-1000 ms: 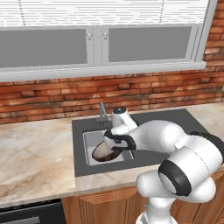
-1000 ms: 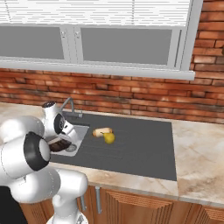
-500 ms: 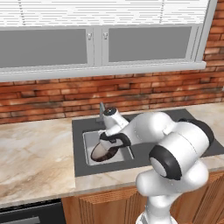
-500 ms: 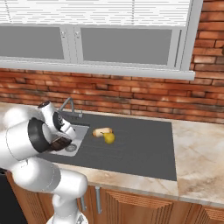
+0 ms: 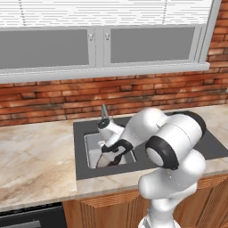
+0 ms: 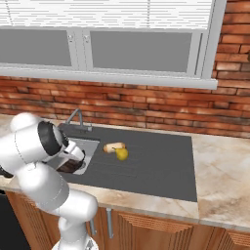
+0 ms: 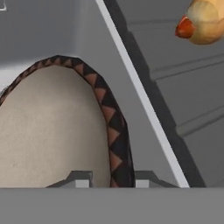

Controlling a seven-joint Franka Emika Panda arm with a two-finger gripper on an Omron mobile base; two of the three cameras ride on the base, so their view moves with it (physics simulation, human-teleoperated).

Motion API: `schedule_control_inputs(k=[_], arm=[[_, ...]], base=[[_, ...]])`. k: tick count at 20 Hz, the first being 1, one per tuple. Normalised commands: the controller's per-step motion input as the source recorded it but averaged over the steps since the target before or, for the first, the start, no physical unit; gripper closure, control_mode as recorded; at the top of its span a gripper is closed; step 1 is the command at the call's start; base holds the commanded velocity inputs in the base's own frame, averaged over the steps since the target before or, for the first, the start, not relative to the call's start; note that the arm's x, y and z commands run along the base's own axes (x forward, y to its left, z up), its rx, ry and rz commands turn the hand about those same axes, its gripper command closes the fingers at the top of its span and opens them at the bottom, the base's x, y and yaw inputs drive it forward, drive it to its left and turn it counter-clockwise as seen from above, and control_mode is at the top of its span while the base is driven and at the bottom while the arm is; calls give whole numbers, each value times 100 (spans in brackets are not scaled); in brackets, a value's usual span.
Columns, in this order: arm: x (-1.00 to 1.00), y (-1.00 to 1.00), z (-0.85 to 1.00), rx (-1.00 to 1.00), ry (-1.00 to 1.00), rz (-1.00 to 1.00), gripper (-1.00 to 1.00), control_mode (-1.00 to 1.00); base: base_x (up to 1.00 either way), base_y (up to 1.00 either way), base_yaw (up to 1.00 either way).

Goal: Dump the hot dog and pear from the bowl so the bowl can be washed. Place the bowl in the sink after clearing the leftovers.

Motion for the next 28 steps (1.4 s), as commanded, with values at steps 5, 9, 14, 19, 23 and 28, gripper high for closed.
schedule_control_inputs(k=[5, 9, 14, 19, 23, 28], arm=[[-1, 1, 0, -6, 1, 0, -100, -100], [-10, 0, 7, -4, -8, 0, -100, -100], [-29, 0, 52, -8, -20, 0, -100, -100], [-71, 0, 98, -7, -34, 0, -100, -100], [-92, -14, 100, -1, -42, 0, -100, -100], [-99, -39, 100, 0, -42, 0, -100, -100]], base=[[0, 0, 0], [0, 0, 0], [0, 0, 0], [0, 0, 0], [0, 0, 0], [0, 0, 0]])
